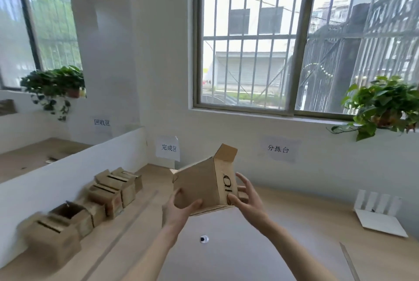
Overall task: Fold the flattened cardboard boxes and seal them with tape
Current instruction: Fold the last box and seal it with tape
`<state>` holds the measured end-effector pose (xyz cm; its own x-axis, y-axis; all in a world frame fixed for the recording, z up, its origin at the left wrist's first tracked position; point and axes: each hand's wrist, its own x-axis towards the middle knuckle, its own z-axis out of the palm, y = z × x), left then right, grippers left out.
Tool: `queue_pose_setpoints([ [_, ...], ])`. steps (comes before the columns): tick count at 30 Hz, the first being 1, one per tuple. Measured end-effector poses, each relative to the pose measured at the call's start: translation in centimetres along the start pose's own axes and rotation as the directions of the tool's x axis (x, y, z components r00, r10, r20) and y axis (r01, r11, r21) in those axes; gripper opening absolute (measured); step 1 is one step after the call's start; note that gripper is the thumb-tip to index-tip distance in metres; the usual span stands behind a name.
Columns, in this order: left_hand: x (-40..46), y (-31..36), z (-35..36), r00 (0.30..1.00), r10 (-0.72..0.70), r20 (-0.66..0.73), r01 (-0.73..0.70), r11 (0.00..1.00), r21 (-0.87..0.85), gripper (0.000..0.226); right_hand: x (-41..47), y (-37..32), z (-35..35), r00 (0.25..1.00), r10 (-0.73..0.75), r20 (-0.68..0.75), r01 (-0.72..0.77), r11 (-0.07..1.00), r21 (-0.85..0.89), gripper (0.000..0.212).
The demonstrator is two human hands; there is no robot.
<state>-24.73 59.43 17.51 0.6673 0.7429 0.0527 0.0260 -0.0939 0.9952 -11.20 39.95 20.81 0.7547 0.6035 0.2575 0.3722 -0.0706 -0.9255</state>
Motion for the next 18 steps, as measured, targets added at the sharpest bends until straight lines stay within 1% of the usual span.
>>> queue_pose_setpoints([
  [1, 0.0, -0.1, -1.4, 1.000, 0.004, -0.026, -0.004, 1.000, 0.011, 0.095, 0.2, -0.3, 1.5, 1.000, -0.004, 0.008, 0.004, 1.000, -0.015, 0.046],
  [3, 0.0, -0.7, -4.3, 0.997, 0.008, -0.075, -0.006, 0.999, 0.032, 0.092, 0.4, -0.8, 4.7, 0.998, 0.035, 0.053, -0.034, 0.999, -0.023, 0.033],
  [4, 0.2, -1.1, -5.9, 0.995, 0.013, -0.099, -0.007, 0.998, 0.058, 0.094, 0.5, -0.9, 6.4, 0.995, 0.062, 0.072, -0.060, 0.998, -0.025, 0.036],
  [6, 0.5, -2.1, -8.9, 0.990, 0.016, -0.143, 0.005, 0.990, 0.142, 0.098, 0.9, -0.6, 9.8, 0.991, 0.095, 0.092, -0.087, 0.993, -0.081, 0.058],
  [8, 0.6, -3.2, -12.0, 0.981, 0.012, -0.195, 0.029, 0.979, 0.202, 0.094, 1.1, -0.6, 13.4, 0.986, 0.123, 0.114, -0.114, 0.990, -0.082, 0.069],
  [12, 0.8, -5.5, -17.6, 0.964, -0.031, -0.262, 0.106, 0.956, 0.274, 0.097, 1.7, 0.1, 20.4, 0.961, 0.171, 0.217, -0.152, 0.983, -0.105, 0.059],
  [16, 1.7, -8.3, -22.8, 0.950, -0.067, -0.306, 0.161, 0.943, 0.292, 0.099, 2.8, 1.7, 26.6, 0.951, 0.169, 0.260, -0.145, 0.983, -0.108, 0.060],
  [18, 2.2, -9.7, -25.3, 0.940, -0.075, -0.333, 0.181, 0.937, 0.300, 0.097, 3.1, 1.7, 29.6, 0.945, 0.161, 0.285, -0.144, 0.986, -0.078, 0.062],
])
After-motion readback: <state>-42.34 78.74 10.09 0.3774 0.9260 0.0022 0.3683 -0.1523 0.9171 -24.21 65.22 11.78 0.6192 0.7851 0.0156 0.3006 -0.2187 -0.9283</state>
